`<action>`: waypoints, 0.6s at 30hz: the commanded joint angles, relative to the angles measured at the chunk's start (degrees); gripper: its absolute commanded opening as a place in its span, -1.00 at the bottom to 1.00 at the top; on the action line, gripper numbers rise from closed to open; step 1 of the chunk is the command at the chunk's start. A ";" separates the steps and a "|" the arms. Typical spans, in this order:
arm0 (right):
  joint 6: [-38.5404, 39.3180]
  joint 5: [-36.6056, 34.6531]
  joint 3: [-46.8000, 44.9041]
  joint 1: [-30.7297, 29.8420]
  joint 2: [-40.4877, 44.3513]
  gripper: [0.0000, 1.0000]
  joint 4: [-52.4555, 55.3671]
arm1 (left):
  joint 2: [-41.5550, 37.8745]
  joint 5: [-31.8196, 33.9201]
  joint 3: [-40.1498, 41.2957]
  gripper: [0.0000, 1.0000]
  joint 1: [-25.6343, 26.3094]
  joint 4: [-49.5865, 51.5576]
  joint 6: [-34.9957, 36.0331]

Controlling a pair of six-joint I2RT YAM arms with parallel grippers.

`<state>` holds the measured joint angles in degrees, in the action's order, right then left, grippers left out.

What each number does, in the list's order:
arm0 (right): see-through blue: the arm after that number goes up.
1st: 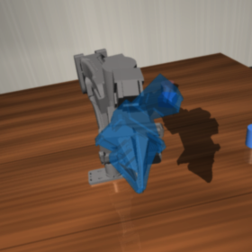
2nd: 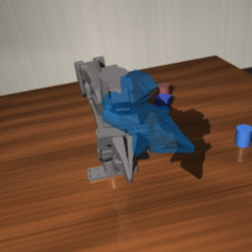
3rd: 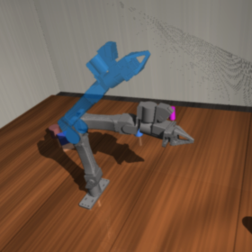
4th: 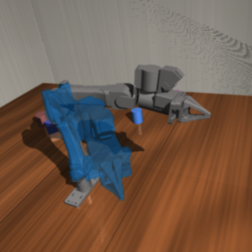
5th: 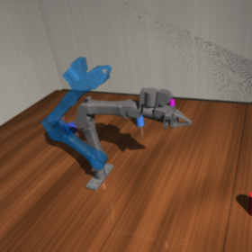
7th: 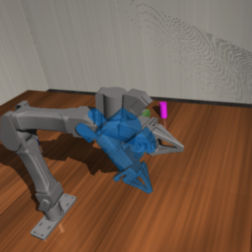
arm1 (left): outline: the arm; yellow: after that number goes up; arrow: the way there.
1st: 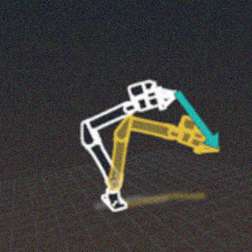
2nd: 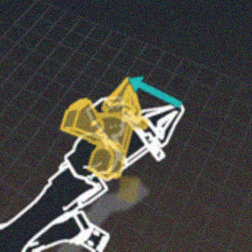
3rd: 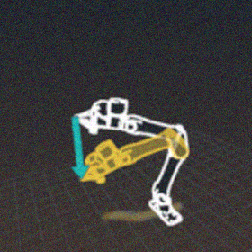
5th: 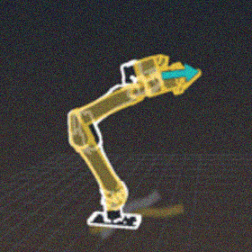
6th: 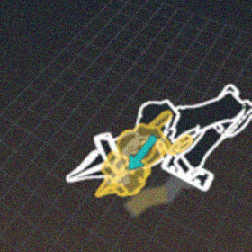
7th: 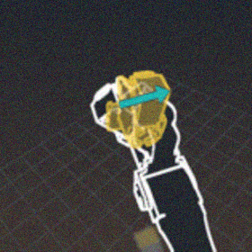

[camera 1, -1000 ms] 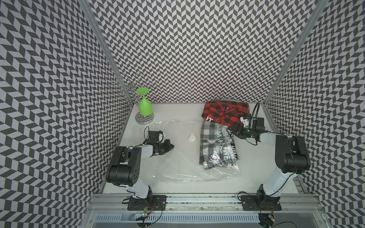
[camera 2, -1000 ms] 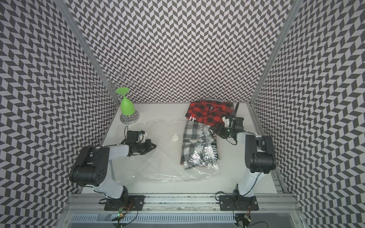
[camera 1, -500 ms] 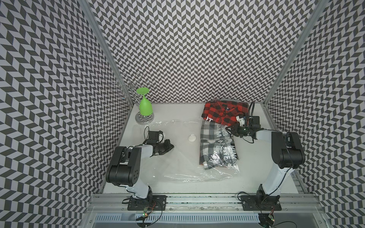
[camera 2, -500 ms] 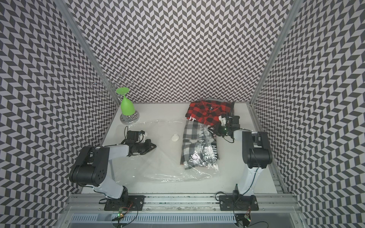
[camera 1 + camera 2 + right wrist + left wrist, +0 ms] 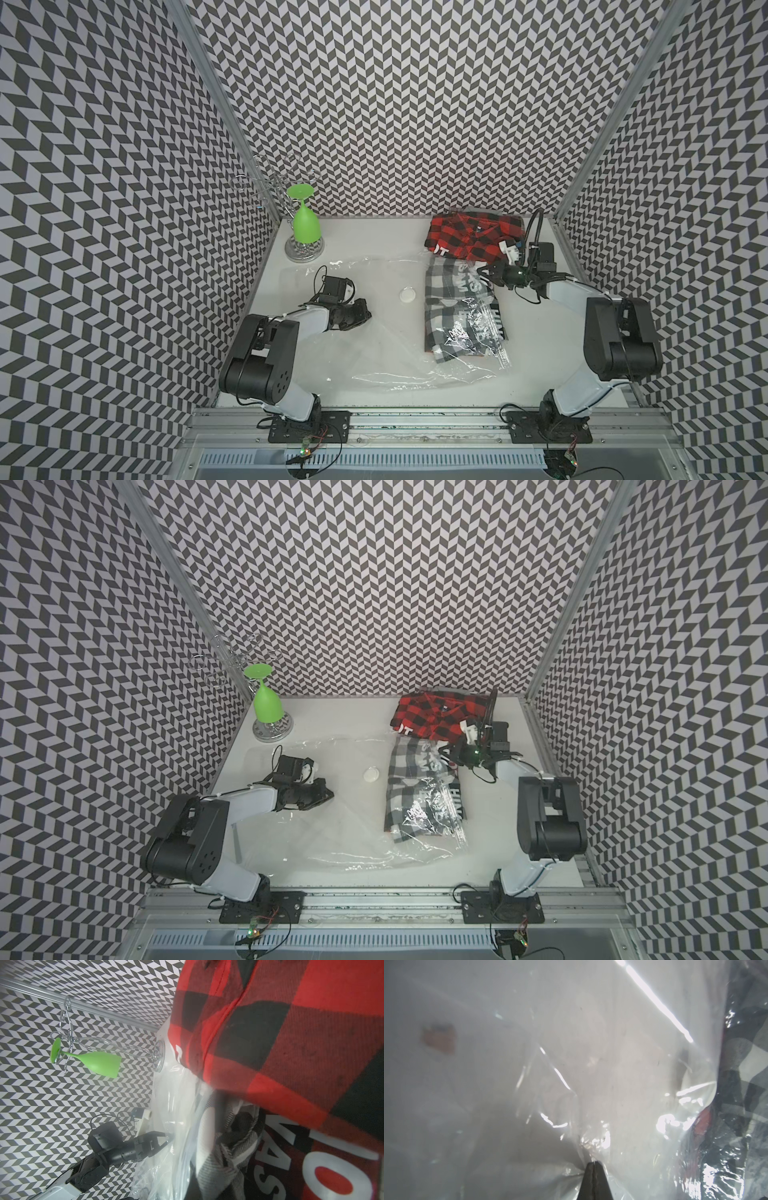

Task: Take the shirt out of the vacuum bag
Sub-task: Take out the shirt from the vacuum bag.

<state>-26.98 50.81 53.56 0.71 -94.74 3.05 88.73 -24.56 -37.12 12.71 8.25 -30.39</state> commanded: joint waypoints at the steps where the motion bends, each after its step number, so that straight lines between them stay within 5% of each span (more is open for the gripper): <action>1: 0.48 0.28 -0.71 -0.70 3.89 -1.00 1.55 | -1.62 2.97 -3.42 -0.88 2.66 7.49 -0.63; 8: 0.18 -0.73 -0.43 -2.16 7.25 -1.00 4.09 | -4.05 7.74 -16.39 -0.22 8.47 15.32 -0.06; 18: 0.34 -0.62 -0.40 -4.14 6.60 -1.00 5.14 | -8.58 7.10 -19.01 0.08 19.99 4.37 -0.67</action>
<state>-27.07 49.21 53.23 -2.50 -89.19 8.32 80.47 -17.26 -57.89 30.94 17.63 -31.11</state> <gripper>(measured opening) 0.071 0.536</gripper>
